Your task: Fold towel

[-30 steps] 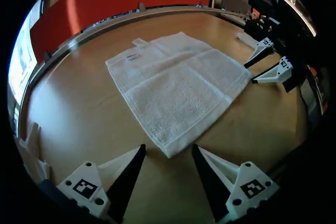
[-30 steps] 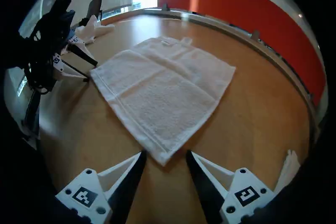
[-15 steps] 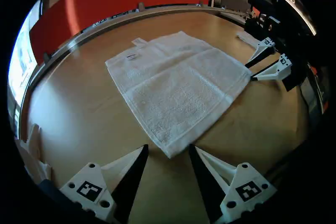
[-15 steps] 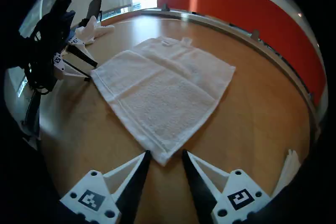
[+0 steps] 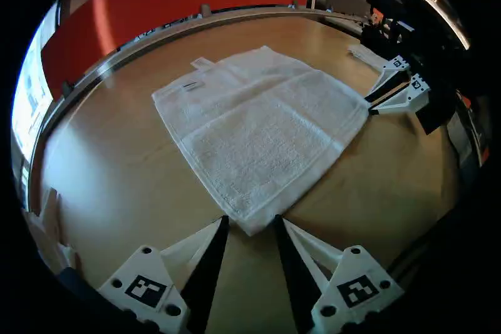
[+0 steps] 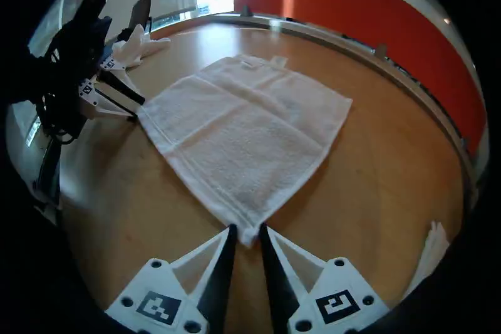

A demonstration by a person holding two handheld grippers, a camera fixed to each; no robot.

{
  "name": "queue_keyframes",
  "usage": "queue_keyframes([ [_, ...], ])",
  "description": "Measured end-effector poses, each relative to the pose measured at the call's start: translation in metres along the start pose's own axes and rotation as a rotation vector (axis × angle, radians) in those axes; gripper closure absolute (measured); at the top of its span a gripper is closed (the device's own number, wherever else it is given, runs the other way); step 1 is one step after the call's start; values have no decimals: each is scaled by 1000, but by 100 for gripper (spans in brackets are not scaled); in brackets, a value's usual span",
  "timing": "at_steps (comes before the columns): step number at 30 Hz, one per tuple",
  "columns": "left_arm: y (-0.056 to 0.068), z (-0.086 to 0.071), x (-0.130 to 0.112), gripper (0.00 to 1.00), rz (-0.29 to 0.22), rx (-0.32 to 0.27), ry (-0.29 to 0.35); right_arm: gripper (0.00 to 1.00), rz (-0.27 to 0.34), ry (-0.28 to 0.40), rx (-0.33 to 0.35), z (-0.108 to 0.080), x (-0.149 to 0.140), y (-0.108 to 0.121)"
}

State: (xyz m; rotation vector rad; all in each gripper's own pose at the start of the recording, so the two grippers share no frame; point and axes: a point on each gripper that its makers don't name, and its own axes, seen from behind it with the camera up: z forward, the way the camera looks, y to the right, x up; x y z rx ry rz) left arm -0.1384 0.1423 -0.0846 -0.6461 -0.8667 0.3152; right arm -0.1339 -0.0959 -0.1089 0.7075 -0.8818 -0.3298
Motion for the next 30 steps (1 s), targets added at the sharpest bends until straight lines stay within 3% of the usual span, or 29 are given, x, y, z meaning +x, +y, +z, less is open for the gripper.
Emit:
queue_keyframes([
  [2,0,0,0,49,-1,0,-2,78,3,0,1,-1,0,0],
  [6,-2,1,1,77,-2,6,-6,81,5,2,5,-2,-1,-3],
  [8,-2,1,1,80,-4,8,-7,83,4,5,7,-3,-1,-4],
  [23,1,0,-1,83,-7,13,-14,89,16,-3,18,-9,-2,-12],
  [30,9,-14,-3,83,-23,2,-12,89,-4,11,16,-22,3,-18],
])
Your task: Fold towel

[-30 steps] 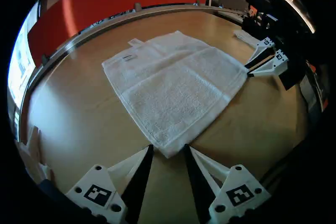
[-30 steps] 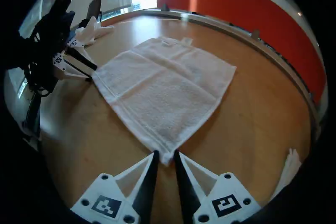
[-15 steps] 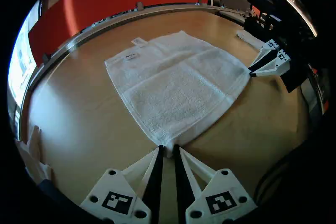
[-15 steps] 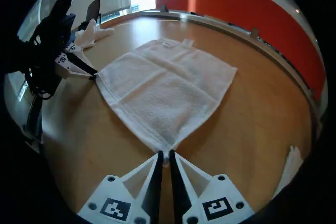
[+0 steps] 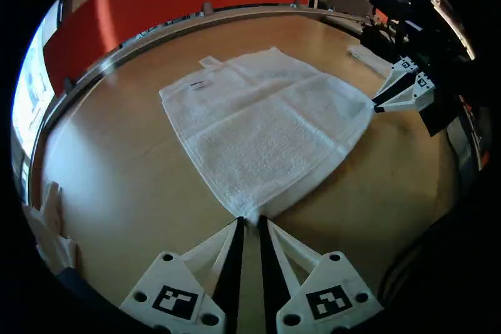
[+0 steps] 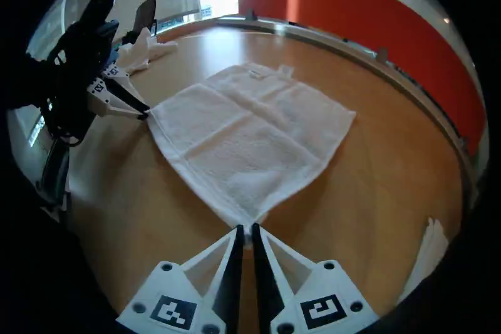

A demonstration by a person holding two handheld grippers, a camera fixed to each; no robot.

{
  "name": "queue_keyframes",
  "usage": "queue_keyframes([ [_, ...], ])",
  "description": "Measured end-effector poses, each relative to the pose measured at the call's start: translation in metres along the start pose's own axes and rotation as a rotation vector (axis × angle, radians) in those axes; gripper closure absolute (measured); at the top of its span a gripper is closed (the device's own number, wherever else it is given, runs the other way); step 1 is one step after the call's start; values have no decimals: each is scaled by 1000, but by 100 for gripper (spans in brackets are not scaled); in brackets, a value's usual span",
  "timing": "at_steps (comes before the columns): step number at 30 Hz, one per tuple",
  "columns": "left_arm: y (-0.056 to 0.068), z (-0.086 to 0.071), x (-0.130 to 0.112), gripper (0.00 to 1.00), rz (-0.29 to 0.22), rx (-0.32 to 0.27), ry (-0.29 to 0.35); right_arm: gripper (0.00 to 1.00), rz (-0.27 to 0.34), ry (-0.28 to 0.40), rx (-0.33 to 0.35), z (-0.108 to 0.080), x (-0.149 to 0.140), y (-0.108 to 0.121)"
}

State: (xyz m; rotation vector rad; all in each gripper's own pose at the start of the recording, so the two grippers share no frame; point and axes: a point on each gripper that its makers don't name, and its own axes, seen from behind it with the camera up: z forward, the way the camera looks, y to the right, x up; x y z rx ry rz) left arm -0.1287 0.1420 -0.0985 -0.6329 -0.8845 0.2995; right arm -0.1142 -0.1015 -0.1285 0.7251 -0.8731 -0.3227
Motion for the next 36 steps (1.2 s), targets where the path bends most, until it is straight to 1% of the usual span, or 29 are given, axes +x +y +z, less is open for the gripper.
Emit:
queue_keyframes([
  [7,12,-32,1,83,-36,-7,21,89,1,23,1,-22,6,-11],
  [15,25,-68,1,83,-67,-8,35,89,17,63,13,-54,16,-33],
  [23,36,-103,10,83,-124,-23,58,89,10,92,15,-85,28,-47],
  [29,44,-122,14,83,-129,-33,69,89,2,101,16,-101,32,-54],
  [36,52,-135,17,83,-119,-40,75,89,12,116,22,-117,36,-60],
])
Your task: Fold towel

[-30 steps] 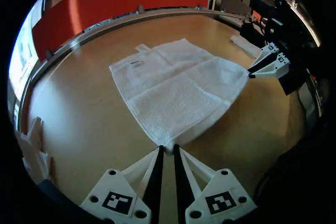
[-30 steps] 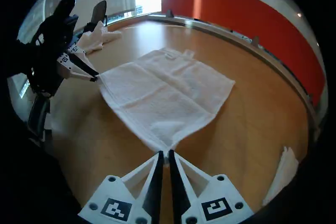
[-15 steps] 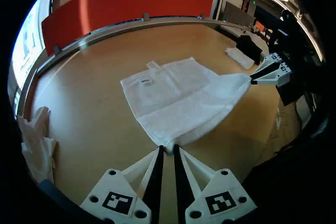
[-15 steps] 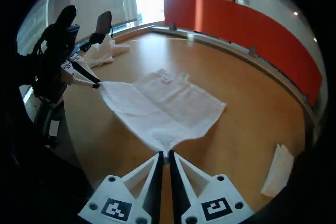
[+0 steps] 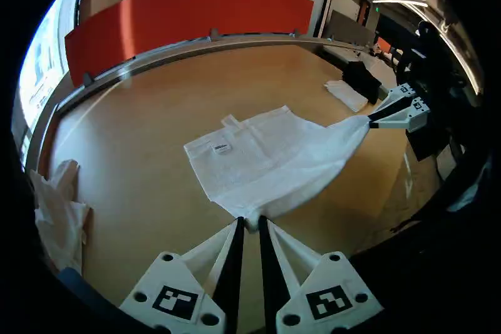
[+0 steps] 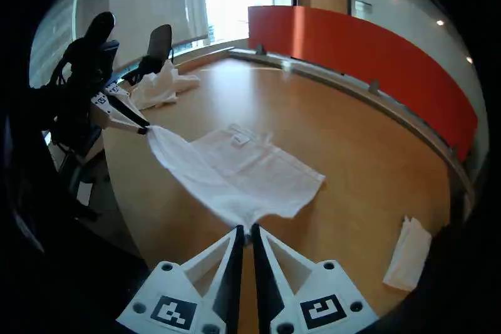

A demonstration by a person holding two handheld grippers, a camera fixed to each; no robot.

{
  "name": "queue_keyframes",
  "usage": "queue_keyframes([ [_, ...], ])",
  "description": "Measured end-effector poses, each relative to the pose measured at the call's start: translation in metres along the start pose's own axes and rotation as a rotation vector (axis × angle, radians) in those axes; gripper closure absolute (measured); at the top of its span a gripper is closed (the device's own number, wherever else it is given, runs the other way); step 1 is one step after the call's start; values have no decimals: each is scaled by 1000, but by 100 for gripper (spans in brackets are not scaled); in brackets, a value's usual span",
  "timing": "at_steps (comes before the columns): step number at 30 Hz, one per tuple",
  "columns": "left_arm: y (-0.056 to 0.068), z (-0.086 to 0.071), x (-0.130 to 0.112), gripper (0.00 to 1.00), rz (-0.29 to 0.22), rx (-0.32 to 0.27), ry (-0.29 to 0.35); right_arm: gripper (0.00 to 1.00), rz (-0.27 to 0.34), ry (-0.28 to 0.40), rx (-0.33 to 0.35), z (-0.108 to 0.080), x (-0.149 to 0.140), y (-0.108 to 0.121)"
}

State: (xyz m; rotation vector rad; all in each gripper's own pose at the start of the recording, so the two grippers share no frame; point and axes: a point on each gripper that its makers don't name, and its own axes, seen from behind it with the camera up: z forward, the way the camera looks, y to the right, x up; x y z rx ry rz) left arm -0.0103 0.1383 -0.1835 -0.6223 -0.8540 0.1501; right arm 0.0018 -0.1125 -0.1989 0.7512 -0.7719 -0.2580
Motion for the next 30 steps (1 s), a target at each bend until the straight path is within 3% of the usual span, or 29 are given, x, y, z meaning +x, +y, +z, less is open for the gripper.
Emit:
queue_keyframes([
  [18,16,-18,4,83,-2,-39,-4,90,-3,7,14,-23,7,-5],
  [24,11,-13,13,83,-3,-32,6,90,-13,6,8,-19,10,1],
  [30,-3,0,30,83,9,-9,19,90,-21,-1,-1,-8,17,15],
])
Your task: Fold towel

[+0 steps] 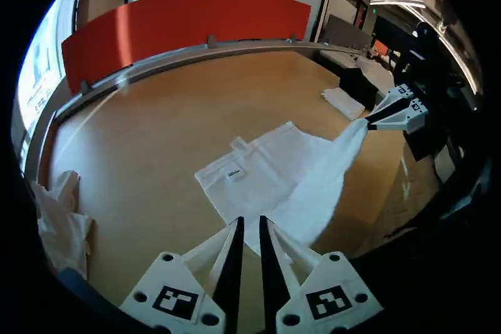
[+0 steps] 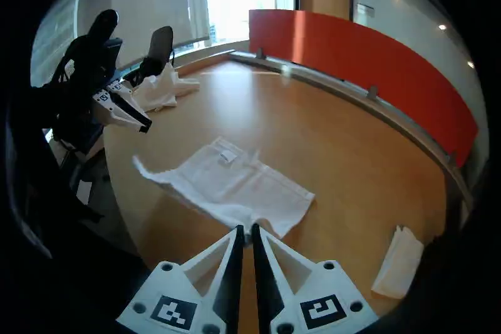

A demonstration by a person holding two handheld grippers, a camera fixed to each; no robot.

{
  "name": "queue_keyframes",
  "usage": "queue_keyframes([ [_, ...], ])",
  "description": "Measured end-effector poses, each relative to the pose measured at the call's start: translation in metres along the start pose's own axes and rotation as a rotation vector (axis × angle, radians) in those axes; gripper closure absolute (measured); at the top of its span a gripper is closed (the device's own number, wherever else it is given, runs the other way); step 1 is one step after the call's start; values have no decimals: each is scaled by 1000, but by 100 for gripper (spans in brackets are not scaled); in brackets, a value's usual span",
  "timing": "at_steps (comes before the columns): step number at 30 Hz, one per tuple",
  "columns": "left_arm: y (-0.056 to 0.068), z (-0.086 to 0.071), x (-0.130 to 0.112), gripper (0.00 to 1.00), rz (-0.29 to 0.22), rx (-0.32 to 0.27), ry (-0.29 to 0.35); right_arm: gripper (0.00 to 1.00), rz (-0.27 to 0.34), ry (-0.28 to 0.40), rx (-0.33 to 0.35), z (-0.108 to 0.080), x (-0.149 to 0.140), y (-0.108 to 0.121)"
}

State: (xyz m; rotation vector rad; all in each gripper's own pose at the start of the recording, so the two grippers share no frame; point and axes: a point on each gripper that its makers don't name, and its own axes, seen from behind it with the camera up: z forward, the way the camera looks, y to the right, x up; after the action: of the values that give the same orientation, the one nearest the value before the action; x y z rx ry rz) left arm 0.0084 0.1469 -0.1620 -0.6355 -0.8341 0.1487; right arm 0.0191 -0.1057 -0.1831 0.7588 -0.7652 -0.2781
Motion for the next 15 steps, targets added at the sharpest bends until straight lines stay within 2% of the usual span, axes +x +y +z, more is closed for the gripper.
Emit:
queue_keyframes([
  [3,-8,7,5,83,10,12,-3,90,-2,-8,6,6,1,3],
  [6,-9,11,5,83,17,5,-6,89,-2,-12,13,9,1,2],
  [15,15,12,-12,82,57,-63,-19,90,5,-10,12,10,0,0],
])
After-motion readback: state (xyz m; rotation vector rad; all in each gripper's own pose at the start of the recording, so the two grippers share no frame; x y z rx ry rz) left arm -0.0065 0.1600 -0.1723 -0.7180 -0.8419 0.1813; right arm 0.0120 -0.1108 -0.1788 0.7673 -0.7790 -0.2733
